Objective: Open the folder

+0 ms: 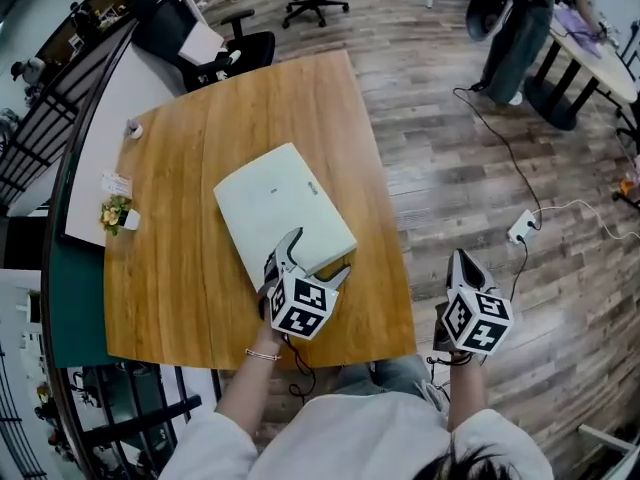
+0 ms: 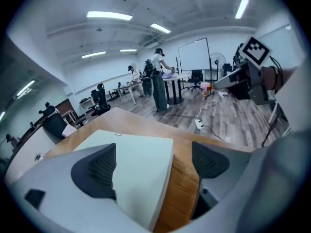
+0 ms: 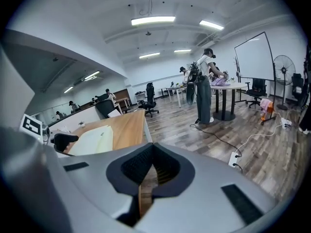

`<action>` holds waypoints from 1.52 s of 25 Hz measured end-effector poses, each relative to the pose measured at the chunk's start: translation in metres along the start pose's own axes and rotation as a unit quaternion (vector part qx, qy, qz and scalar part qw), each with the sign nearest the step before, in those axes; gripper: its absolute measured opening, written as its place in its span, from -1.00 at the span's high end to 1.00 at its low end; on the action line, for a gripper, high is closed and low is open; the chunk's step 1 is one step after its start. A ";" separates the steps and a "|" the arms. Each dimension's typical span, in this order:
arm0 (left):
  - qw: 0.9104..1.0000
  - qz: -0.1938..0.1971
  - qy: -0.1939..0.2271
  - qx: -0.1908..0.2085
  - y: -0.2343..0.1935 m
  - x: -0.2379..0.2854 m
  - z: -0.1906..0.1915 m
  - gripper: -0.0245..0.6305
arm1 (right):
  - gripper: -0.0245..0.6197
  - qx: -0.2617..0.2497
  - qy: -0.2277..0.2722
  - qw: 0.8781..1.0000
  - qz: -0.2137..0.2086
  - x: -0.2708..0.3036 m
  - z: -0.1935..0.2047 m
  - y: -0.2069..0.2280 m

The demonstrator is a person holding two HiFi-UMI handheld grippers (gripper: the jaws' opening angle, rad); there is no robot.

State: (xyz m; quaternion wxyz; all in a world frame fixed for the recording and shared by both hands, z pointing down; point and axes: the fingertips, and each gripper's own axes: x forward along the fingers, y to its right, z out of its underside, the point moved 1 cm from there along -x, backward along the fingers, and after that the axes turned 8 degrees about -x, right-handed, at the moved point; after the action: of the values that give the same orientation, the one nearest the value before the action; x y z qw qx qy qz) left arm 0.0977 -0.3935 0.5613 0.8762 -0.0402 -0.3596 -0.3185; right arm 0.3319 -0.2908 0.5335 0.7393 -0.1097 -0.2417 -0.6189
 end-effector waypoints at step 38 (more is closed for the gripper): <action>0.988 0.014 -0.115 0.103 0.008 0.041 0.014 0.29 | 0.92 0.011 -0.033 0.999 -0.022 0.025 0.027 0.002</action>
State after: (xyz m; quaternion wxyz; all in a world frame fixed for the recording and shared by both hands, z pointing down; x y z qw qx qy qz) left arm 0.1159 -0.4047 0.5995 0.8328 0.0082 -0.4884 -0.2604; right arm 0.3303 -0.2995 0.5697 0.7184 -0.1165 -0.2746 -0.6285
